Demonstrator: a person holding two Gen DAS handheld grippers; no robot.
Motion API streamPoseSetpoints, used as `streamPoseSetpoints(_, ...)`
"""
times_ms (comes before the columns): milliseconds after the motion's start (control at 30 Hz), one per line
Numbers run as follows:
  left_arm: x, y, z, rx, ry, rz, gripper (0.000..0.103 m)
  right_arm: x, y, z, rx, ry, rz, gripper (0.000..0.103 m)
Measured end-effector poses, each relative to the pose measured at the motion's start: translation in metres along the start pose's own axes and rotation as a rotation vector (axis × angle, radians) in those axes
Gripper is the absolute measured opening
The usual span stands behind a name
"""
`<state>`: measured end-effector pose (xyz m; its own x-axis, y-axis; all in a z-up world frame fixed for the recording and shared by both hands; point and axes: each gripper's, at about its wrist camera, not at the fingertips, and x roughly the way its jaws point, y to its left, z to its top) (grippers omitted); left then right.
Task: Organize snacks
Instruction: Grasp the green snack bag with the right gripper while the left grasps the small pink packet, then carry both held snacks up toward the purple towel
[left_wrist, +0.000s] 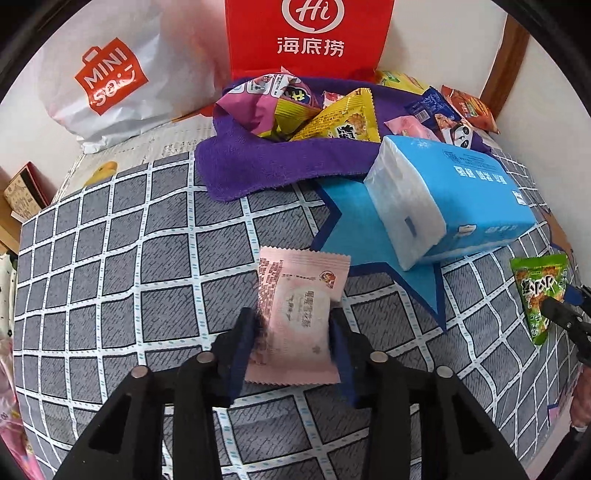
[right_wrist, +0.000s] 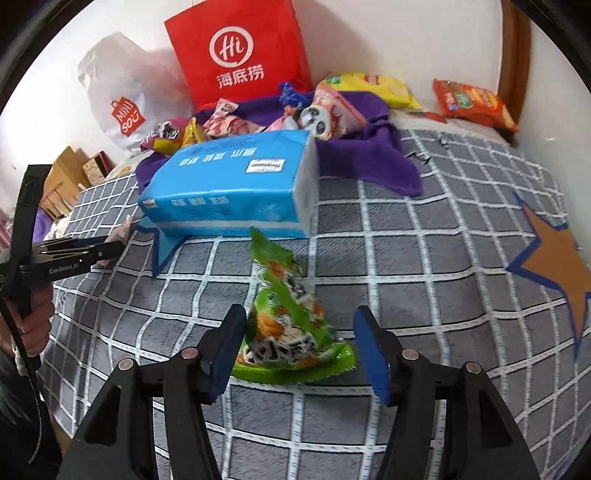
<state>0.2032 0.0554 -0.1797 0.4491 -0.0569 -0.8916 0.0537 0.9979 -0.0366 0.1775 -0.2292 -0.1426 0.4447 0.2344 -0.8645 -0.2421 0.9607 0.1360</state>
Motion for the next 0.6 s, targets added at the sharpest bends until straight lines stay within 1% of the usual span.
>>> streamPoseSetpoints(33,0.001,0.000,0.001,-0.004,0.001,-0.001,0.045,-0.001,0.000,0.000,-0.009,-0.005,-0.010,0.064)
streamPoseSetpoints(100,0.002,0.002,0.002,-0.017,0.002,-0.010,0.049,-0.001,0.001,0.001,-0.020,-0.016,-0.013,0.065)
streamPoseSetpoints(267,0.005,0.000,0.005,-0.037,-0.008,0.005,0.050,0.016,0.009,0.004,-0.051,0.002,-0.015,0.065)
streamPoseSetpoints(300,0.006,0.000,0.005,-0.040,-0.014,0.010,0.047,0.020,0.012,0.003,-0.058,0.006,-0.016,0.063)
streamPoseSetpoints(333,0.006,-0.002,0.006,-0.039,-0.019,0.008,0.039,0.024,0.013,0.003,-0.062,0.014,-0.021,0.055)
streamPoseSetpoints(367,0.006,-0.003,0.006,-0.036,-0.022,0.001,0.035,0.027,0.015,0.002,-0.065,0.024,-0.031,0.053)
streamPoseSetpoints(433,0.002,-0.003,0.005,-0.037,-0.030,-0.008,0.032,0.027,0.017,0.001,-0.072,0.008,-0.061,0.050)
streamPoseSetpoints(467,0.000,-0.003,0.004,-0.035,-0.031,-0.013,0.031,0.025,0.017,0.001,-0.071,0.002,-0.065,0.048)
streamPoseSetpoints(600,-0.013,-0.007,0.000,-0.032,-0.040,-0.028,0.031,0.013,0.014,0.003,-0.052,-0.023,-0.054,0.046)
